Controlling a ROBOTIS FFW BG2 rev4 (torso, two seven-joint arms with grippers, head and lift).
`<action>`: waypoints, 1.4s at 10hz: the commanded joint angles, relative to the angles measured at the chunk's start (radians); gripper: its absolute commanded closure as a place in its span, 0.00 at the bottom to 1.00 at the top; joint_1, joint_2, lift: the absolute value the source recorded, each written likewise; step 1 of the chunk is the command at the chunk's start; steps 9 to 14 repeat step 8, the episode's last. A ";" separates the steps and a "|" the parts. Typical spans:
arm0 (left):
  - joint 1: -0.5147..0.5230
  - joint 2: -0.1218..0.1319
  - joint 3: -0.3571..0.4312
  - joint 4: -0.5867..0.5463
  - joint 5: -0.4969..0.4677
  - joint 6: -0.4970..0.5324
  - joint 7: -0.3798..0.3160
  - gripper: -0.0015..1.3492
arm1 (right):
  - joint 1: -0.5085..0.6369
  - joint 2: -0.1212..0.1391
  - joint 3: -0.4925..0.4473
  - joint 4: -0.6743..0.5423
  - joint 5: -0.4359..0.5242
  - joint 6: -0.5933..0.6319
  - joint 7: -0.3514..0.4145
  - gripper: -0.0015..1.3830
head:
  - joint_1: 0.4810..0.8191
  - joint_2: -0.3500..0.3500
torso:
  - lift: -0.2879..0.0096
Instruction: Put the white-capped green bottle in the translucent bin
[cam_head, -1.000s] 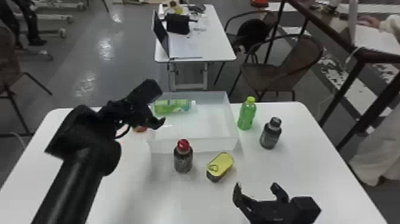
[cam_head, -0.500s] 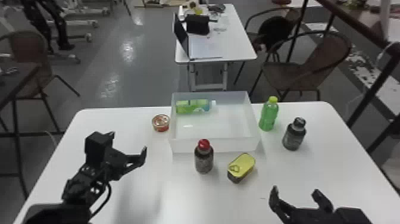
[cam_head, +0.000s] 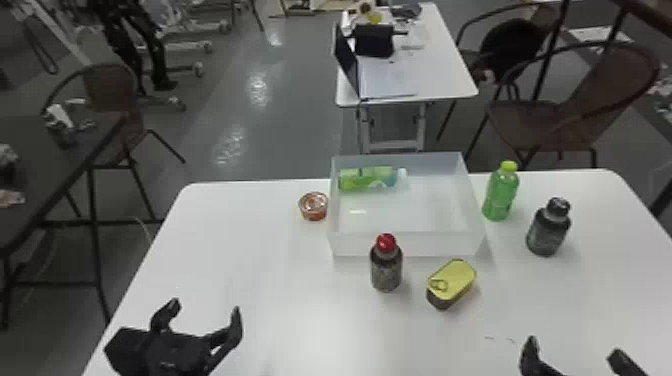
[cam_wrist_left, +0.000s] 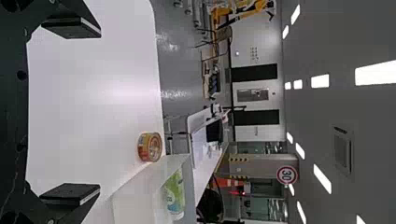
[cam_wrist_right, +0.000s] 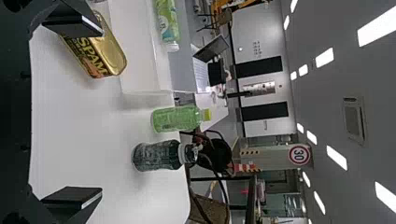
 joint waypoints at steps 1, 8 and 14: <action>0.043 -0.003 -0.010 0.000 0.013 -0.038 0.017 0.10 | 0.017 0.006 0.001 -0.005 0.006 -0.009 -0.012 0.07 | 0.63 0.75 | 0.88; 0.045 -0.003 -0.074 0.037 0.071 -0.090 0.081 0.10 | 0.023 0.006 0.001 -0.014 0.006 -0.009 -0.012 0.07 | 0.63 0.74 | 0.88; 0.045 -0.003 -0.074 0.037 0.071 -0.090 0.081 0.10 | 0.023 0.006 0.001 -0.014 0.006 -0.009 -0.012 0.07 | 0.63 0.74 | 0.88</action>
